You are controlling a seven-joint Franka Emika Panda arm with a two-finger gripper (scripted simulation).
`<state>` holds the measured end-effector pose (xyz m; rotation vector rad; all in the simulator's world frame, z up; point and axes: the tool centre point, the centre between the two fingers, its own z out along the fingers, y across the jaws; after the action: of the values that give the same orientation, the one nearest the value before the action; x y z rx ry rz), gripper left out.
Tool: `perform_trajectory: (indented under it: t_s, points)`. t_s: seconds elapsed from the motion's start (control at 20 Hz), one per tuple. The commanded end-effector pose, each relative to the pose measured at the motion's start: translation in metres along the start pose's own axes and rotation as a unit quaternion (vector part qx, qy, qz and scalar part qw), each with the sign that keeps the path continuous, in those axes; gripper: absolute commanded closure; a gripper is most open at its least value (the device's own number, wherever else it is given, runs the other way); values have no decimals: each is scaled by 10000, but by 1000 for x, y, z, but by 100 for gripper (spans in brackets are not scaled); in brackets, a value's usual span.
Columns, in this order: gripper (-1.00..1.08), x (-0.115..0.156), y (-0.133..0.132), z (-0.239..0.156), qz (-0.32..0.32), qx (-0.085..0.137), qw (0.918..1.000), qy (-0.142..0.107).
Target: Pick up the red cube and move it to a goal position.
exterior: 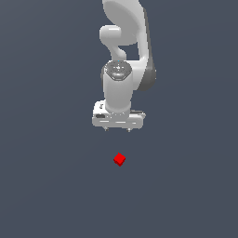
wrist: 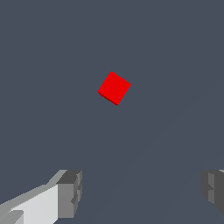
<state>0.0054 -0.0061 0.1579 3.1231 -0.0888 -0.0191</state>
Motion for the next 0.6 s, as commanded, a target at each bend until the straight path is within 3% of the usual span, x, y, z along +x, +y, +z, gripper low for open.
perform_trajectory:
  t_s: [0.0, 0.3, 0.55]
  points:
    - [-92, 4, -3, 9, 170, 5, 9999, -1]
    - [-92, 21, -10, 39, 794, 23, 9968, 7]
    - [-92, 41, -16, 71, 1480, 45, 9890, 16]
